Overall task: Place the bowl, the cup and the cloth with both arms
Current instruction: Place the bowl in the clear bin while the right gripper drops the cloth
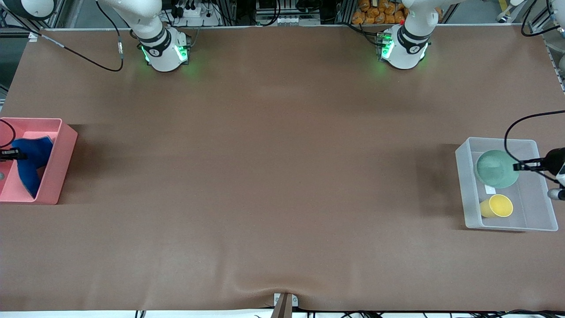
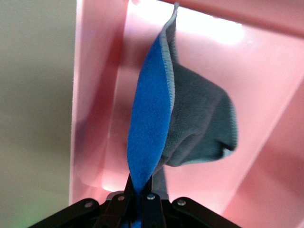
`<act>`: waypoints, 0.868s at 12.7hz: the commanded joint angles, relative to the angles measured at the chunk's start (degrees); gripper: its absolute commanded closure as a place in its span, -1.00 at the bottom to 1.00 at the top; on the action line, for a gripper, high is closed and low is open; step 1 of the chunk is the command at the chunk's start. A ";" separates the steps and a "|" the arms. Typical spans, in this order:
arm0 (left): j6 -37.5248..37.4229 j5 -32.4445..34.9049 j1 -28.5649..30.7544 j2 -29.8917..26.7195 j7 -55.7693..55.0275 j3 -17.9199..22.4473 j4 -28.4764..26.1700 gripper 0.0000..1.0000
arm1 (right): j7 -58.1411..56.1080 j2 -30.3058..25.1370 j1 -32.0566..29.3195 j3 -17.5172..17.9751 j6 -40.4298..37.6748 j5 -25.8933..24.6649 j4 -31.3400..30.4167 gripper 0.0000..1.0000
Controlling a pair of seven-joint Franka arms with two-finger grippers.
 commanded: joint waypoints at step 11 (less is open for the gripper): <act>29.80 4.12 8.66 2.19 17.73 -0.64 -18.34 1.00 | -4.09 0.52 -3.61 0.99 -2.07 5.71 -0.74 -1.00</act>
